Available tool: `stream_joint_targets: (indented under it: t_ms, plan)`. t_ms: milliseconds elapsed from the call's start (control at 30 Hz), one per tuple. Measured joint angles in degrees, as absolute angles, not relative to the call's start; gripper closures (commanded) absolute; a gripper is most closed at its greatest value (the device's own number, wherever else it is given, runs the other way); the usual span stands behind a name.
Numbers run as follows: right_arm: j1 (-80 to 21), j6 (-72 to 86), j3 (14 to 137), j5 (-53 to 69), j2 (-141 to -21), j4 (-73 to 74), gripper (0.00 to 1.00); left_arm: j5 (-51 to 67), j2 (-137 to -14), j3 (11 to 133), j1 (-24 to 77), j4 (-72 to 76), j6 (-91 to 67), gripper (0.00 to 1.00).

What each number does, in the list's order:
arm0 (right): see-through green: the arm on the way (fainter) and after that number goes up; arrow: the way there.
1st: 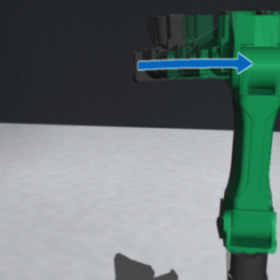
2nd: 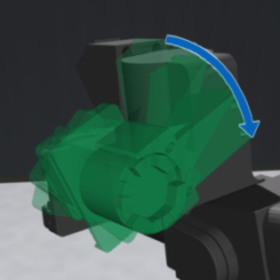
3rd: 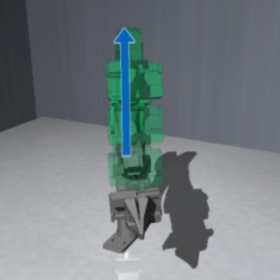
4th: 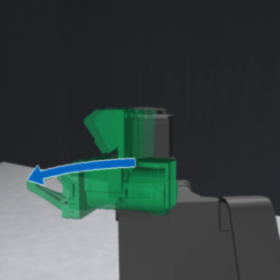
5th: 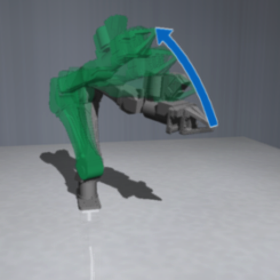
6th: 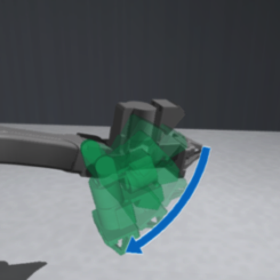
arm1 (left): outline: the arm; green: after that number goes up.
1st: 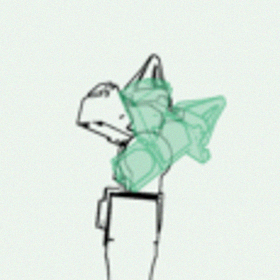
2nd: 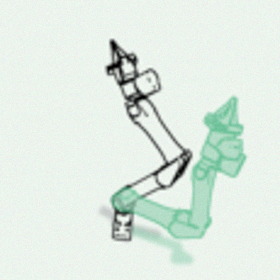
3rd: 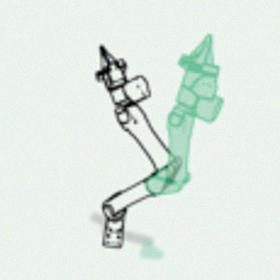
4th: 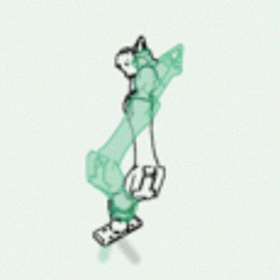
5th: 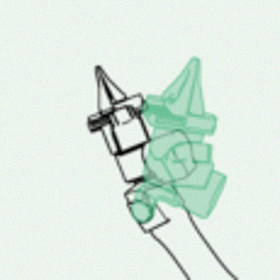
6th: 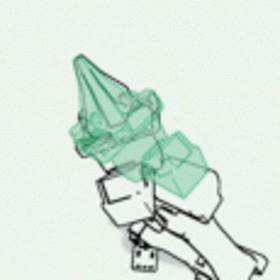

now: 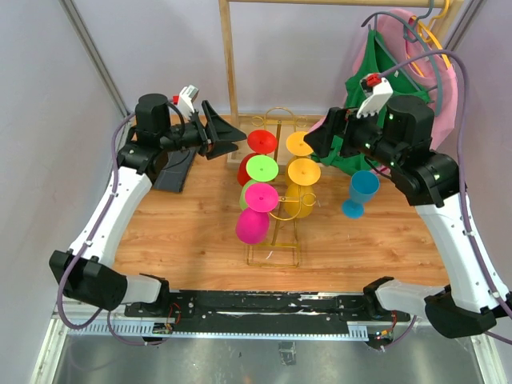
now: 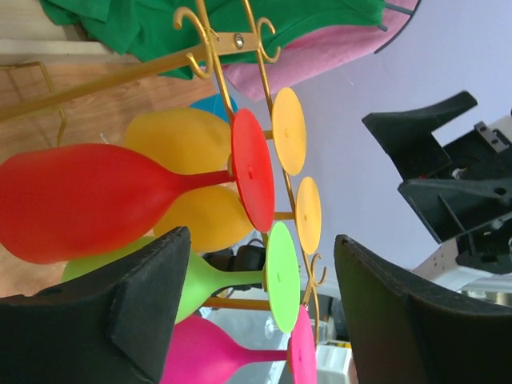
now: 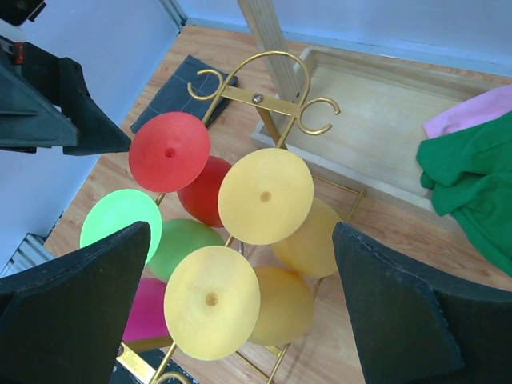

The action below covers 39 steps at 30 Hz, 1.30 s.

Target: Take the wine glass off the wine glass rack

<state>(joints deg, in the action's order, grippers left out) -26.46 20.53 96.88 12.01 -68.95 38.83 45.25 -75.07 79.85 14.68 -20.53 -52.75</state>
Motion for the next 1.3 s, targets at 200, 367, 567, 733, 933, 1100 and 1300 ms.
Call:
stream_joint_targets:
  t_ms: [200,367,567,733,933,1100,1300]
  plan:
    - [-26.5,20.5,95.4,9.7,-66.6,38.8,0.02,46.5,-78.5,80.4,14.6,-19.3,-54.5,0.35]
    - [-26.5,20.5,94.4,8.5,-66.3,38.9,0.01,47.3,-80.4,81.5,14.6,-19.1,-55.5,0.40]
    - [-26.5,20.5,94.2,7.9,-66.3,38.9,0.01,48.1,-81.9,83.0,14.6,-18.9,-56.3,0.49]
    - [-26.5,20.4,94.2,7.4,-66.3,38.9,0.01,48.9,-82.8,83.6,14.6,-18.8,-56.9,0.51]
    - [-26.5,20.3,94.2,7.4,-66.3,38.9,0.01,49.4,-83.4,83.6,14.7,-18.9,-57.3,0.57]
    - [-26.5,20.1,94.2,7.3,-66.3,38.9,0.01,49.8,-83.9,83.7,14.9,-18.9,-57.3,0.58]
    - [-26.5,19.8,94.2,7.2,-66.3,38.9,0.01,49.9,-84.2,84.0,15.6,-18.9,-57.3,0.59]
